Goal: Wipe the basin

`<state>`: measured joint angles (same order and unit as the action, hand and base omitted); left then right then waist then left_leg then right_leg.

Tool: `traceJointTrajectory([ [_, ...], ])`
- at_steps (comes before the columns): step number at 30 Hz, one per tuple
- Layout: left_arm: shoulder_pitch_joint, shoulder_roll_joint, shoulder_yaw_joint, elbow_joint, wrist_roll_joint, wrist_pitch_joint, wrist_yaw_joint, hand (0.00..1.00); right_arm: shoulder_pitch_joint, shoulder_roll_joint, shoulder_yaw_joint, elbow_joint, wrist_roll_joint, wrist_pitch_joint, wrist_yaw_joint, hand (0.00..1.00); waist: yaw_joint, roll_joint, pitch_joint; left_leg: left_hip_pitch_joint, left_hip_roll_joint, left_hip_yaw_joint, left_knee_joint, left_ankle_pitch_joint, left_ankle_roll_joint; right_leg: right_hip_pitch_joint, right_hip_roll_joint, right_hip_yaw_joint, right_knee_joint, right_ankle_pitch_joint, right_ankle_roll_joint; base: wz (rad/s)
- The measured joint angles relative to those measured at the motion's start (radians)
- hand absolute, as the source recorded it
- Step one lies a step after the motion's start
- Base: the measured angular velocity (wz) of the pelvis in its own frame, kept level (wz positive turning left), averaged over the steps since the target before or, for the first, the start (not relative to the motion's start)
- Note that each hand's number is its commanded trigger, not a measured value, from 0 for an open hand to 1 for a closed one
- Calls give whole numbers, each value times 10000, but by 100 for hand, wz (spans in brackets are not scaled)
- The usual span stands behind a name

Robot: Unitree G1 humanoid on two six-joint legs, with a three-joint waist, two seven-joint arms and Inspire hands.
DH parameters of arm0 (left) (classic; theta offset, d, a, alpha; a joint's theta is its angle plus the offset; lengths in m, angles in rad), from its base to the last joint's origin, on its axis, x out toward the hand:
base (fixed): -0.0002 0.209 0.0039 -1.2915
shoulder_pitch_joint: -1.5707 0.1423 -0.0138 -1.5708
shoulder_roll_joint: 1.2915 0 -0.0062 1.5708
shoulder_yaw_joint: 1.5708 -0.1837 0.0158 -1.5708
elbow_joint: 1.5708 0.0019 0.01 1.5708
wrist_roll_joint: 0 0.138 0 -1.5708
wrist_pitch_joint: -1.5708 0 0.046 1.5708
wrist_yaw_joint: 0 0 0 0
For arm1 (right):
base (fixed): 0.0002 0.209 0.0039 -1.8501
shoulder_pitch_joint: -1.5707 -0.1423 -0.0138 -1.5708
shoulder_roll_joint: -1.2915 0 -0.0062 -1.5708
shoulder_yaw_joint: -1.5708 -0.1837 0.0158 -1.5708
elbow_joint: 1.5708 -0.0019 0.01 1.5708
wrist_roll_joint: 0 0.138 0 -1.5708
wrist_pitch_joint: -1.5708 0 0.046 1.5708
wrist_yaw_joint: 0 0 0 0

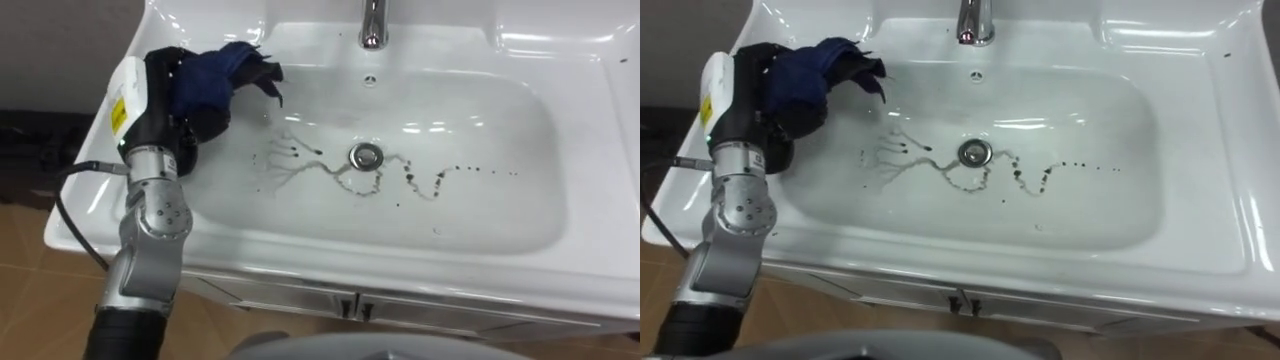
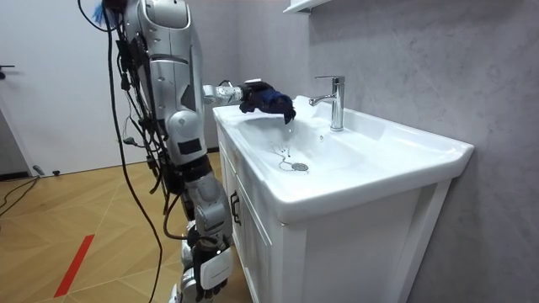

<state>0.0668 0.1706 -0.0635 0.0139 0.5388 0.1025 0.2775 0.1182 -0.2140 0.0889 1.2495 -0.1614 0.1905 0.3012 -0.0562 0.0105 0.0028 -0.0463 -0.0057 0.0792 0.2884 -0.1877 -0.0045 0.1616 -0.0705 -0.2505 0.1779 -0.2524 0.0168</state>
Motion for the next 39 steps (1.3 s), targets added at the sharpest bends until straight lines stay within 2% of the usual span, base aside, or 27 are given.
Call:
traceJointTrajectory([
  [4, -1, 79, -278, -2, 3, -17, -121, 100, -56, -1, -1, 5, 5, -63, -2, 0, -19, -1, 35, -117, 14, -22, 42, -9, 11, -83, 7, 5, 51, -1, 0, 0],
  [15, 37, 142, -428, -2, 38, -18, -308, 100, -312, 26, -10, 395, 49, -230, -31, 0, -221, -34, 49, -133, -41, -42, 123, 1, 28, -17, -2, 13, -137, -3, 3, 0],
  [20, 38, 177, -860, 380, 666, 15, -544, 100, -387, 22, 37, 384, 20, -133, -22, 0, -246, -41, 53, -122, -31, 8, 109, 1, 28, -29, -10, 15, -105, -2, 3, 0],
  [23, 38, 209, -1052, 917, 915, 159, -783, 100, -409, 18, 81, 351, 25, -11, 57, 0, -263, -40, 53, -119, -12, 27, 109, 0, 27, -38, 2, 25, -88, -2, 3, 0],
  [26, 38, 208, -1055, 1235, 1205, 511, -1061, 100, -427, 12, 76, 333, 37, 81, 80, 0, -296, -44, 51, -138, 3, 32, 137, -4, 26, -46, 15, 46, -82, -2, 2, 0],
  [36, 36, 193, -1237, 1531, 2215, 727, -1379, 100, -394, 11, 99, 246, 53, 193, -141, 0, -309, 72, -21, -94, 62, 185, 174, -10, 36, -33, 25, 135, -20, -1, 0, -2],
  [39, 36, 164, -1393, 1898, 2222, 789, -1460, 100, -385, -1, 98, 261, 53, 200, -232, 0, -326, 147, 3, -62, 107, 234, 174, -12, 33, -56, 40, 142, 69, -1, -1, -1],
])
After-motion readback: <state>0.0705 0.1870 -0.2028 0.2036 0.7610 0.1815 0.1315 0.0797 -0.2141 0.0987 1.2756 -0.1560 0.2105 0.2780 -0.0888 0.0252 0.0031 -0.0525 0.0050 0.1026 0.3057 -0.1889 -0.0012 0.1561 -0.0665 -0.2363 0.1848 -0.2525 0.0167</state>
